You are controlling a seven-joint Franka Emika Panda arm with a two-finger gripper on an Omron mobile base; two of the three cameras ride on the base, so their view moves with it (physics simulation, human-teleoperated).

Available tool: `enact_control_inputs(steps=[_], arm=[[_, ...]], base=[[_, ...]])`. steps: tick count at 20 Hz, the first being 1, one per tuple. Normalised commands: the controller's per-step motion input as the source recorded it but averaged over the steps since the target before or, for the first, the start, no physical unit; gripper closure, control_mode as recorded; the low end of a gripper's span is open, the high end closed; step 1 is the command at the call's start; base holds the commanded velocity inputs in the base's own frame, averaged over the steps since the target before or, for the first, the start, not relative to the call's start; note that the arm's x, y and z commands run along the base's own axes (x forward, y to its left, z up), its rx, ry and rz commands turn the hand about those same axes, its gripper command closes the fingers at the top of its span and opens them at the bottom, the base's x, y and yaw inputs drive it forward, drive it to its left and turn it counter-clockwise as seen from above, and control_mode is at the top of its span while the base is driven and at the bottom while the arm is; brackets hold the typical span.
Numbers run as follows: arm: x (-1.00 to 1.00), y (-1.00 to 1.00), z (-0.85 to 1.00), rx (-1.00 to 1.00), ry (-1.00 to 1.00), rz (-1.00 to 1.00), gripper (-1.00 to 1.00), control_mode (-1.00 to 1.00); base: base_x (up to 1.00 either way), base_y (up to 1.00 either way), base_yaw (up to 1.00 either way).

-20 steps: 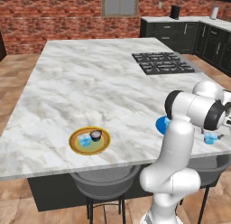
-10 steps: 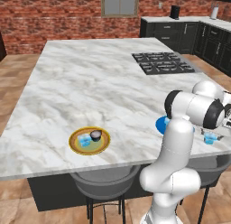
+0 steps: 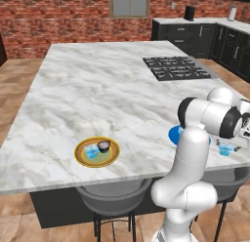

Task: Place two yogurt containers on each plate.

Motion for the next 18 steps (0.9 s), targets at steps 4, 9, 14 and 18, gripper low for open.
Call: enact_control_inputs(steps=[4, 9, 14, 18], arm=[[0.0, 0.0, -0.11, 0.0, -0.04, 0.0, -1.0, -1.0], [-0.16, 0.01, 0.0, 0.0, -0.04, 0.0, -1.0, -1.0], [-0.28, -0.03, 0.0, 0.0, -0.04, 0.0, -1.0, -1.0], [-0.23, 0.0, 0.0, 0.0, 0.0, 0.0, -1.0, -1.0]], base=[[0.0, 0.0, 0.0], [0.0, 0.0, 0.0], [0.0, 0.0, 0.0], [0.0, 0.0, 0.0]])
